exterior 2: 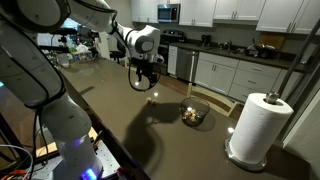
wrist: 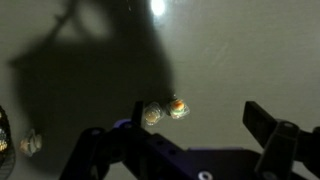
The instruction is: Place the garlic bulb in the black basket
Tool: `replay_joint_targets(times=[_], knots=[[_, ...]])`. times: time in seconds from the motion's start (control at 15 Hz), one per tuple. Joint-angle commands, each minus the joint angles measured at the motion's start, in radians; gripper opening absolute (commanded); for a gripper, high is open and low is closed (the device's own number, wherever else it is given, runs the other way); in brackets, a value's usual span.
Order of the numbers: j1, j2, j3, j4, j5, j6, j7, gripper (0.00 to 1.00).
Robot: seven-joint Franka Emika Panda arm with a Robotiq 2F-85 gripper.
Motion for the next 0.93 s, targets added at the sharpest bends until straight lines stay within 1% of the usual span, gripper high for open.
replay_joint_targets(times=[0.0,0.2,0.33,0.53,0.67,0.87], knots=[[-0.006,0.175,0.042,0.139,-0.047,0.028,0.033,1.0],[-0.006,0.323,0.059,0.261,-0.129,0.037,0.089,1.0],[-0.003,0.41,0.054,0.337,-0.191,0.022,0.132,1.0],[0.001,0.52,0.038,0.439,-0.238,-0.005,0.184,1.0],[-0.001,0.572,0.029,0.489,-0.232,-0.028,0.2,1.0],[-0.008,0.625,0.021,0.547,-0.197,-0.124,0.221,1.0]])
